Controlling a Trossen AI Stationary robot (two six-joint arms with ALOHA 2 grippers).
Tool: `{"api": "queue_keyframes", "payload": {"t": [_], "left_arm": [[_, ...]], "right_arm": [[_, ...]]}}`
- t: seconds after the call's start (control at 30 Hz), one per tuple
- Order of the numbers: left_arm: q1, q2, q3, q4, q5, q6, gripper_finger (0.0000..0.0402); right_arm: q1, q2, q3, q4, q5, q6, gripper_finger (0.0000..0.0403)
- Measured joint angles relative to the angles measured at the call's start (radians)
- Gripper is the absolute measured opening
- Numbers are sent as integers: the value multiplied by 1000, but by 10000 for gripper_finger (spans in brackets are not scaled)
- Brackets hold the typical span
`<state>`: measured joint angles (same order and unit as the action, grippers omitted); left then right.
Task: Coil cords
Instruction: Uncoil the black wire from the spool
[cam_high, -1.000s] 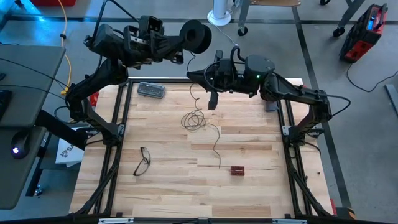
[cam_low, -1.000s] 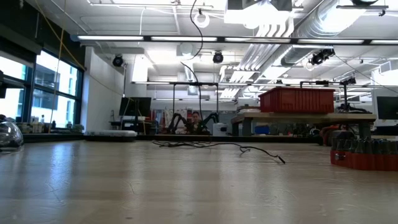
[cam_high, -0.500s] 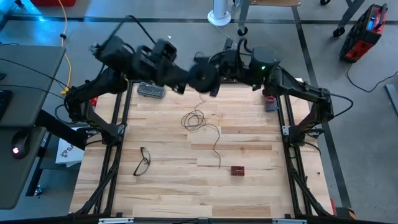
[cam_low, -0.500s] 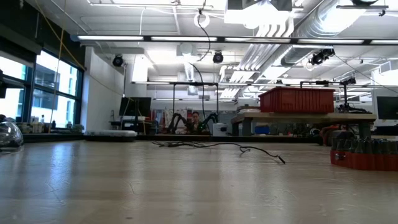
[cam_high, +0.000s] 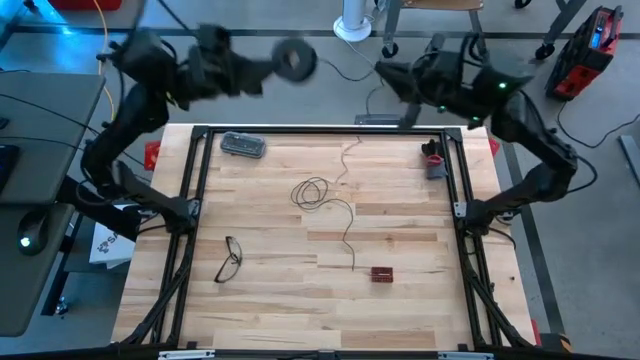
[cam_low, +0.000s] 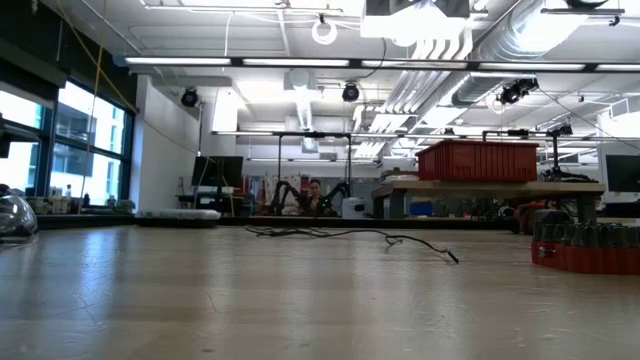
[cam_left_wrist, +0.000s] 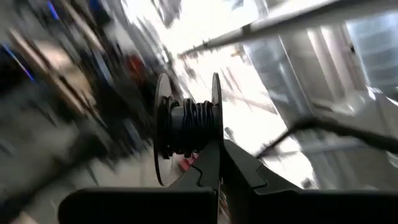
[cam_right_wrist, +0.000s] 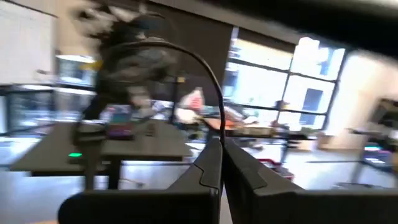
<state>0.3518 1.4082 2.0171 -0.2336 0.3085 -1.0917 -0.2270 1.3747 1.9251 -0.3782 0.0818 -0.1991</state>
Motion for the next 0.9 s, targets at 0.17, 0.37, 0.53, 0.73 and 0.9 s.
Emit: {"api": "queue_keyframes", "payload": {"t": [0.17, 0.37, 0.53, 0.73, 0.9], "left_arm": [[97, -8, 1, 73, -89, 61, 0], [133, 47, 1, 305, -74, -88, 0], [99, 99, 1, 450, -22, -245, 0], [7, 134, 1, 431, 104, -403, 0], [-99, 132, 1, 378, 160, -395, 0]], "right_arm": [[66, -1, -3, -22, -103, 53, 0], [147, 86, -4, -5, -121, 63, 0], [165, 206, -5, 54, -164, 68, 0], [94, 311, -6, 66, -143, 45, 0], [4, 314, -6, 61, -190, 81, 0]]}}
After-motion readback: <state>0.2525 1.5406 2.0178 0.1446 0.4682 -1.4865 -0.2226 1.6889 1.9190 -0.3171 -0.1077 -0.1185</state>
